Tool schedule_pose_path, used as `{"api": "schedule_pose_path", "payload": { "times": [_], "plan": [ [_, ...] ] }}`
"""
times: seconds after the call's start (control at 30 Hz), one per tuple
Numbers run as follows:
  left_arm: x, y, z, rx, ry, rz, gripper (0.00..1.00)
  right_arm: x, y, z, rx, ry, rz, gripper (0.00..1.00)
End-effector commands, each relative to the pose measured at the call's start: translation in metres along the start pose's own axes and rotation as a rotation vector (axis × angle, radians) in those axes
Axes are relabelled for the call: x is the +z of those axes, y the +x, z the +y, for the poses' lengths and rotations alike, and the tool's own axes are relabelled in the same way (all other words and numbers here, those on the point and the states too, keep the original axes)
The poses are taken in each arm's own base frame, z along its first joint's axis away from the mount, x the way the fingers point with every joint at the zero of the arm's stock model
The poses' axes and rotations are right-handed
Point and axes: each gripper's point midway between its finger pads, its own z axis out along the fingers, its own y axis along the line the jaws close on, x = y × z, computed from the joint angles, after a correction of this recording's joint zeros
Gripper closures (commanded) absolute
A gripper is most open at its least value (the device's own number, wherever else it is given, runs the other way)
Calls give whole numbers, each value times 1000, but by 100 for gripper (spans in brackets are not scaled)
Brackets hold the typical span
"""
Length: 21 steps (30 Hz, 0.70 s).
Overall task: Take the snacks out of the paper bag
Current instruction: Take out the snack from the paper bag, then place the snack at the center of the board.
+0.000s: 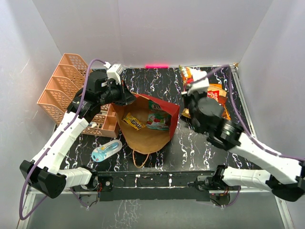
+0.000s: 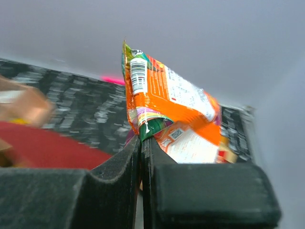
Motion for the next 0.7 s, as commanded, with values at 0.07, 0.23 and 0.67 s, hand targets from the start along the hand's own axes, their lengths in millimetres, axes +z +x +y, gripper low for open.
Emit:
{"api": "schedule_pose_path", "payload": {
  "times": [0.07,0.23,0.67],
  "plan": [
    [-7,-12,-9,14,21,-24,100,60,55,-90,-64,342,143,93],
    [-8,-11,-10,18,27,-23,100,97,115,-129,-121,409,286,93],
    [-12,-14,-15,36,49,-23,100,145,211,-141,-126,381,440,93]
  ]
}}
